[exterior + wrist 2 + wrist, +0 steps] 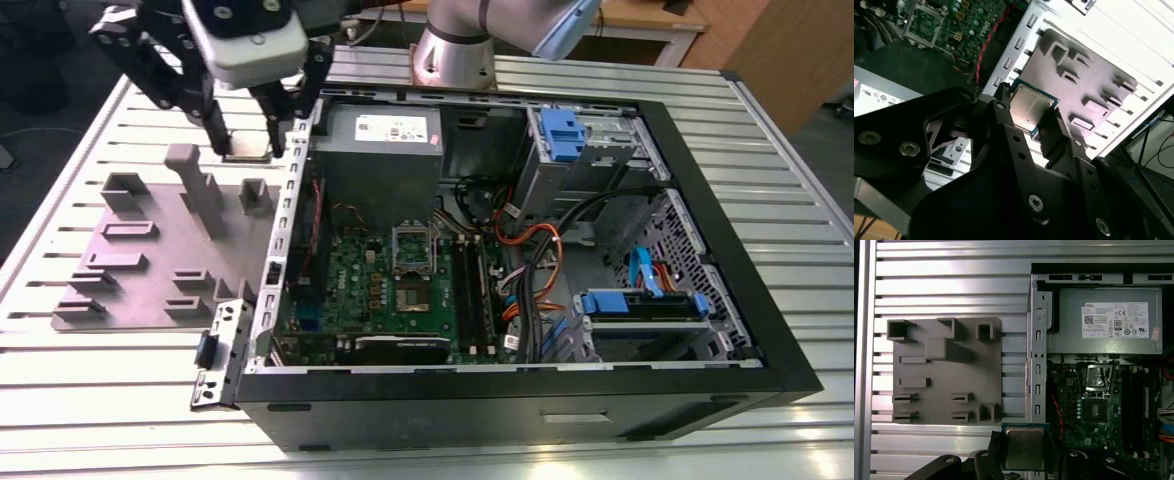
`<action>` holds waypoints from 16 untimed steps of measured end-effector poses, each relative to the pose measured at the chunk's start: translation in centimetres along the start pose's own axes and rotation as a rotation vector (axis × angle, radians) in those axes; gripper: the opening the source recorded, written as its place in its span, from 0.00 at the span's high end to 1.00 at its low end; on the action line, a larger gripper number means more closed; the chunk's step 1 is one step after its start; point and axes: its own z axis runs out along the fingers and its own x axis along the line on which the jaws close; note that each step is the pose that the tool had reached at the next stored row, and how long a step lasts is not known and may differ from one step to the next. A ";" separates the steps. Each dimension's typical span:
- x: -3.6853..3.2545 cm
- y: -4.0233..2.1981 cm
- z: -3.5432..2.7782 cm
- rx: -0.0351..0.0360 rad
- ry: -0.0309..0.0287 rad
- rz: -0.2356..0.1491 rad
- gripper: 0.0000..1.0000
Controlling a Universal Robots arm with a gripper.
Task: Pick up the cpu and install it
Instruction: 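Pick up the cpu and move it towards the insertion slot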
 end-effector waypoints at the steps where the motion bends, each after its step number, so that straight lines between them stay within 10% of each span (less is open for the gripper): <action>1: -0.45 0.01 0.00 -0.0001 0.0000 0.000 0.53; 16: -7.30 0.08 0.02 -0.0001 0.0006 0.000 0.53</action>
